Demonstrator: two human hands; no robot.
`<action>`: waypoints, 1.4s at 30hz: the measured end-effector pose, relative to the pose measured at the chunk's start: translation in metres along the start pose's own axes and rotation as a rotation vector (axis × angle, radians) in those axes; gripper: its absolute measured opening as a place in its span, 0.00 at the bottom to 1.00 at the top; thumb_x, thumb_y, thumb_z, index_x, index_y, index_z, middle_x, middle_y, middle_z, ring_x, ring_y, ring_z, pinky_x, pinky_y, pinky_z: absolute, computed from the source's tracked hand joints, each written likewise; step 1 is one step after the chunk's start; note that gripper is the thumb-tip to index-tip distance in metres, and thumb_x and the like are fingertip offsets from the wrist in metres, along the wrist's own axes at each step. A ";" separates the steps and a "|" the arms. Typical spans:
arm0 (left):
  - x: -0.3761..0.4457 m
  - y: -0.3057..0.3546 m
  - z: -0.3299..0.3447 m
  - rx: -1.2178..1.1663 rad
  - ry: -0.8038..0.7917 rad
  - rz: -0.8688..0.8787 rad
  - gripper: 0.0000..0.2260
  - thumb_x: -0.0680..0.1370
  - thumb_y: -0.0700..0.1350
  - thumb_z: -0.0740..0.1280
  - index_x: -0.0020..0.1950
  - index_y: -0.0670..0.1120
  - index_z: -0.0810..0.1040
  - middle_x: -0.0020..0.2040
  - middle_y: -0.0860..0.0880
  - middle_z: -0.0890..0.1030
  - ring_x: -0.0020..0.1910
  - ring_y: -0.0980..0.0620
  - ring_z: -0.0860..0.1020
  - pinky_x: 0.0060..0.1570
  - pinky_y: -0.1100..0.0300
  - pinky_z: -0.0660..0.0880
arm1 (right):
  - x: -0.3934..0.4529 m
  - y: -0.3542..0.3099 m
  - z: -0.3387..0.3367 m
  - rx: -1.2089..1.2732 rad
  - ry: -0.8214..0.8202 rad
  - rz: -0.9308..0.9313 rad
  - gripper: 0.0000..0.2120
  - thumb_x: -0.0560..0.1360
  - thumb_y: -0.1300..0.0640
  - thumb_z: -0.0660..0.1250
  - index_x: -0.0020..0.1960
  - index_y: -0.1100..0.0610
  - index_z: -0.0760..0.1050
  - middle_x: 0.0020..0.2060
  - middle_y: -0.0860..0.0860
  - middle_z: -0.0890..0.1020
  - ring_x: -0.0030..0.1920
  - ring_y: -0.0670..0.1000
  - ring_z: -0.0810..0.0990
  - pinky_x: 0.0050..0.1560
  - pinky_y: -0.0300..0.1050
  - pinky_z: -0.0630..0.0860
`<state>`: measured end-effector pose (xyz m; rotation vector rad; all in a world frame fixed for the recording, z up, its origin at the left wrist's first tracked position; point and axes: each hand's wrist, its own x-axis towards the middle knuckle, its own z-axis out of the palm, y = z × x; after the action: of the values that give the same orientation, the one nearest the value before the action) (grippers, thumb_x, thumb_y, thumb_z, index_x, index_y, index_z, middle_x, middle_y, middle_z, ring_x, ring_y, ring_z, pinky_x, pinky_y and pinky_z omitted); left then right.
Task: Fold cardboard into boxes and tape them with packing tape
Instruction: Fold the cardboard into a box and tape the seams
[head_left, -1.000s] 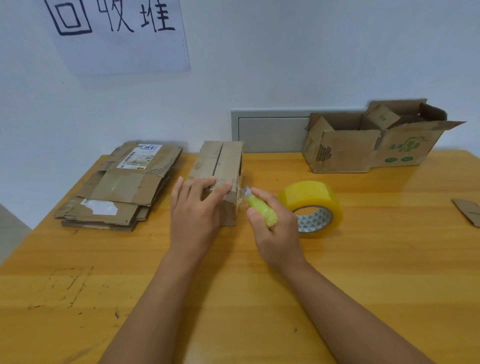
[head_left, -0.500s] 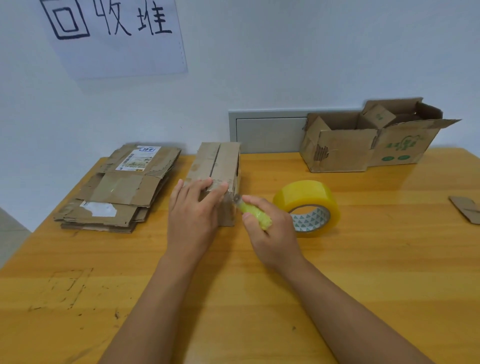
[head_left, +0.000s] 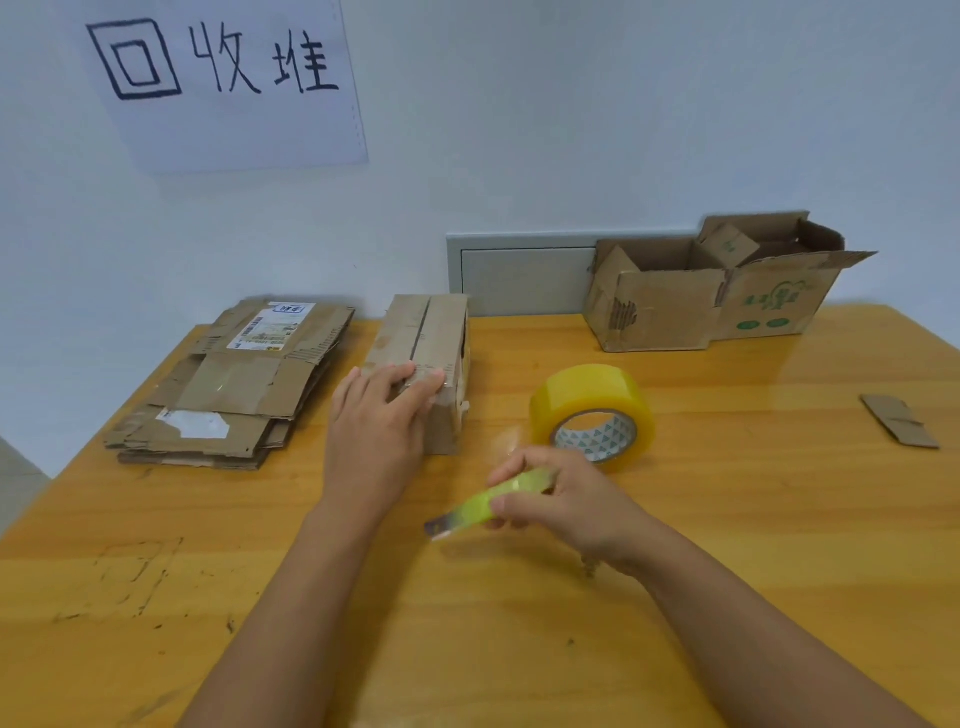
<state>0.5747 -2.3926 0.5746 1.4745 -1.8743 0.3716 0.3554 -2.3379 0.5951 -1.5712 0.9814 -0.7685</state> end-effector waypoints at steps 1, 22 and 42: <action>0.000 0.000 -0.002 -0.007 -0.013 -0.004 0.14 0.81 0.47 0.61 0.63 0.53 0.81 0.60 0.47 0.80 0.60 0.45 0.76 0.71 0.48 0.60 | -0.004 0.007 0.000 -0.068 -0.058 0.039 0.06 0.74 0.61 0.74 0.48 0.54 0.80 0.38 0.53 0.84 0.38 0.45 0.79 0.41 0.39 0.73; 0.013 -0.015 -0.002 0.183 -0.054 0.091 0.22 0.73 0.44 0.75 0.65 0.54 0.75 0.62 0.47 0.76 0.61 0.42 0.72 0.56 0.45 0.69 | 0.040 -0.014 0.029 -0.401 0.367 -0.152 0.12 0.78 0.60 0.66 0.61 0.56 0.78 0.53 0.44 0.77 0.57 0.45 0.76 0.60 0.41 0.73; -0.009 -0.005 0.006 -0.761 0.050 -0.660 0.31 0.77 0.40 0.69 0.78 0.49 0.62 0.71 0.53 0.72 0.69 0.61 0.71 0.70 0.55 0.71 | 0.097 0.009 0.056 -0.192 0.455 -0.091 0.34 0.76 0.64 0.64 0.79 0.52 0.58 0.72 0.43 0.69 0.73 0.43 0.66 0.73 0.49 0.67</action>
<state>0.5781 -2.3908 0.5631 1.3913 -1.1648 -0.5549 0.4462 -2.4007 0.5730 -1.6490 1.3502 -1.1559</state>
